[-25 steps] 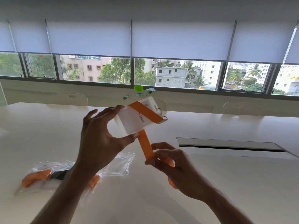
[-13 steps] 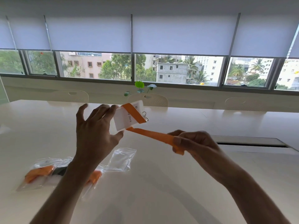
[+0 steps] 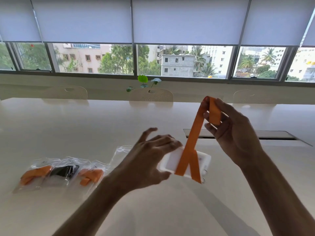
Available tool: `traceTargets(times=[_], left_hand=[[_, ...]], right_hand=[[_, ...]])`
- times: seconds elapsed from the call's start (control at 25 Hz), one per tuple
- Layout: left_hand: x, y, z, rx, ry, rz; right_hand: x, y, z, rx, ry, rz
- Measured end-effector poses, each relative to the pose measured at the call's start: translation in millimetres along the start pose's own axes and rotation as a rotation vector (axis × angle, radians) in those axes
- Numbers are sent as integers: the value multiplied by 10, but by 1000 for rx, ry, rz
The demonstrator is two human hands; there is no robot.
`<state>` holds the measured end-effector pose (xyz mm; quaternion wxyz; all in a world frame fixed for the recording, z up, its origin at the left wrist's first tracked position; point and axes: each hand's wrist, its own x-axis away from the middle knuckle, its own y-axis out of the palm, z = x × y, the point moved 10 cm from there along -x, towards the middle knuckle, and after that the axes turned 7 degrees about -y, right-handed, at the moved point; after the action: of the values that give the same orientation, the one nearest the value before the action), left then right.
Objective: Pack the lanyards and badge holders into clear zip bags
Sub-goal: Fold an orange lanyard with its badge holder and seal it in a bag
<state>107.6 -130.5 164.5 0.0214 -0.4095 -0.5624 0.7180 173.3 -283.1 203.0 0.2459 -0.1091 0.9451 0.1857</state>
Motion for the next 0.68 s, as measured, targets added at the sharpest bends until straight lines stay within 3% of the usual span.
traceTargets(times=[0.12, 0.32, 0.56, 0.68], left_hand=[[14, 23, 85, 205, -18, -3], [3, -201, -25, 353, -100, 70], [40, -567, -339, 360, -266, 164], [67, -674, -427, 350, -310, 195]], right_hand=[[-53, -230, 215, 72, 61, 132], [-50, -284, 558, 138, 193, 169], [218, 191, 899, 134, 250, -201], [406, 572, 1068, -161, 333, -352]])
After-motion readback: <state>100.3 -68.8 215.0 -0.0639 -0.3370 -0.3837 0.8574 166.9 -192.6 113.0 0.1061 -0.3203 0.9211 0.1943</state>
